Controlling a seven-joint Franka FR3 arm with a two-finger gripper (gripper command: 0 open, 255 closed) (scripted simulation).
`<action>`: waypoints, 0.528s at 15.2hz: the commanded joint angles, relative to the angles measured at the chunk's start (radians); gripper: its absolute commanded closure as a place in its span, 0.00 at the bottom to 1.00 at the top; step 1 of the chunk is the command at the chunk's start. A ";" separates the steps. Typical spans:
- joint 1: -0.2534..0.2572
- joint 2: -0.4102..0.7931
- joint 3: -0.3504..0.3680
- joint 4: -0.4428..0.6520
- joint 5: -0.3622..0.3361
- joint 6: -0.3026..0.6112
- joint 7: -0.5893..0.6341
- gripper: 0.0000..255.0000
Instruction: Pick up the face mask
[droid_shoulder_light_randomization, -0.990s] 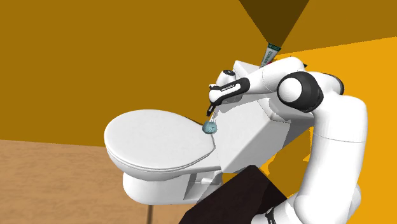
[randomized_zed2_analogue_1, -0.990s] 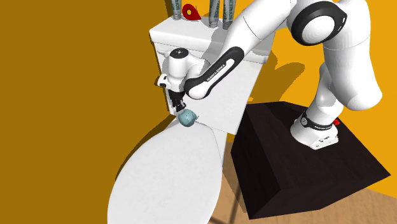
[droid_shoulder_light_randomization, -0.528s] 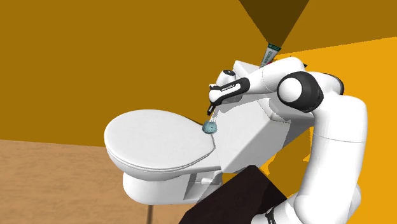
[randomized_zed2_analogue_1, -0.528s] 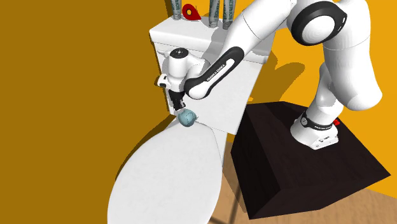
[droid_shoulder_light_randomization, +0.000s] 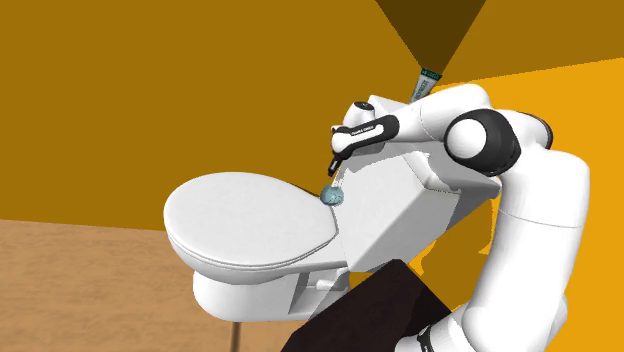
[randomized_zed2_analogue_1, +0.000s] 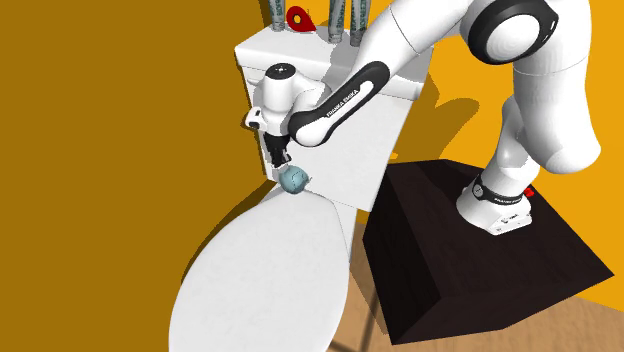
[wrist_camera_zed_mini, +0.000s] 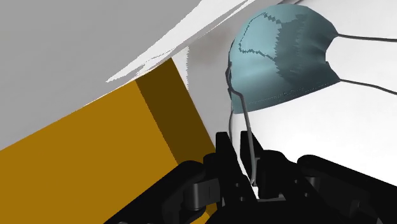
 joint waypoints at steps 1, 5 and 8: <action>0.001 -0.019 -0.001 0.001 -0.001 -0.020 -0.002 1.00; 0.002 -0.053 -0.002 0.008 -0.002 -0.061 -0.005 1.00; 0.003 -0.077 -0.002 0.015 -0.002 -0.092 -0.007 1.00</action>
